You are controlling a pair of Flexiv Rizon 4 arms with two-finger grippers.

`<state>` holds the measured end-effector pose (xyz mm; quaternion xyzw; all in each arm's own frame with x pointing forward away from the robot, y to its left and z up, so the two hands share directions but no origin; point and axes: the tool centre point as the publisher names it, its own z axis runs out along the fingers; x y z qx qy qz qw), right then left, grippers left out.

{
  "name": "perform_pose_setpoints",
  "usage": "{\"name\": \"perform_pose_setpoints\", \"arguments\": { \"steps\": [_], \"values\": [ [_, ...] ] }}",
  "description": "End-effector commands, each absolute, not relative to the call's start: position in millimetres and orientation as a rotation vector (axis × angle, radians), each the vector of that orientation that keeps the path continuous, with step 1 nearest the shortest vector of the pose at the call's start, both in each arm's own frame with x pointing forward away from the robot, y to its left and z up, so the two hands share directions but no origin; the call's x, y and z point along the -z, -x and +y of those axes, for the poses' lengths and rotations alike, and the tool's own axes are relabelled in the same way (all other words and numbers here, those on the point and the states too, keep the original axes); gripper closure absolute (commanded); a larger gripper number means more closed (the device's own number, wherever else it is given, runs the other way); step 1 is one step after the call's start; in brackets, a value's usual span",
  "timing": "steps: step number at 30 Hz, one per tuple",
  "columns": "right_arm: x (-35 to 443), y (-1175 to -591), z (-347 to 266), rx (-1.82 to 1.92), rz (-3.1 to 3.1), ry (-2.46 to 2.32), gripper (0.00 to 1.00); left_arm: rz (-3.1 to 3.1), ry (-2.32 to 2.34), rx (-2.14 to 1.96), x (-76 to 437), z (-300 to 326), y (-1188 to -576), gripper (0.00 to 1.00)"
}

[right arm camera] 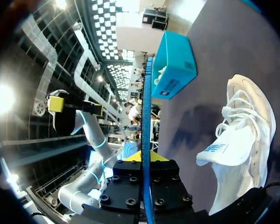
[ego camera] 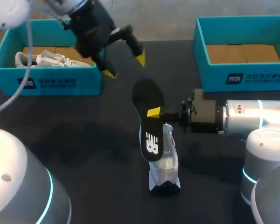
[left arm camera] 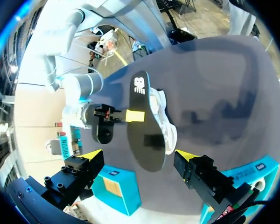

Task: Take the shoe out of the shoebox, open the shoe tongue, remove and reinsert the insole, then place the shoe into the shoebox

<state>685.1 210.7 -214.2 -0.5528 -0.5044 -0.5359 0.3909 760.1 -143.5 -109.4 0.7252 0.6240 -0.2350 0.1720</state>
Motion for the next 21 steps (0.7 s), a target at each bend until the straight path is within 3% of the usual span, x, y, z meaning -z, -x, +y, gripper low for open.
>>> {"name": "perform_pose_setpoints", "arguments": {
  "steps": [1, 21],
  "values": [
    [214, -684, 212, 1.365, -1.279, 1.408, 1.0, 1.533, -1.731, 0.947, 131, -127, -755, 0.0],
    [214, -684, 212, 1.365, -1.279, 1.408, 1.0, 1.257, -1.585, 1.135, 169, -120, -756, 0.0]
  ]
}}
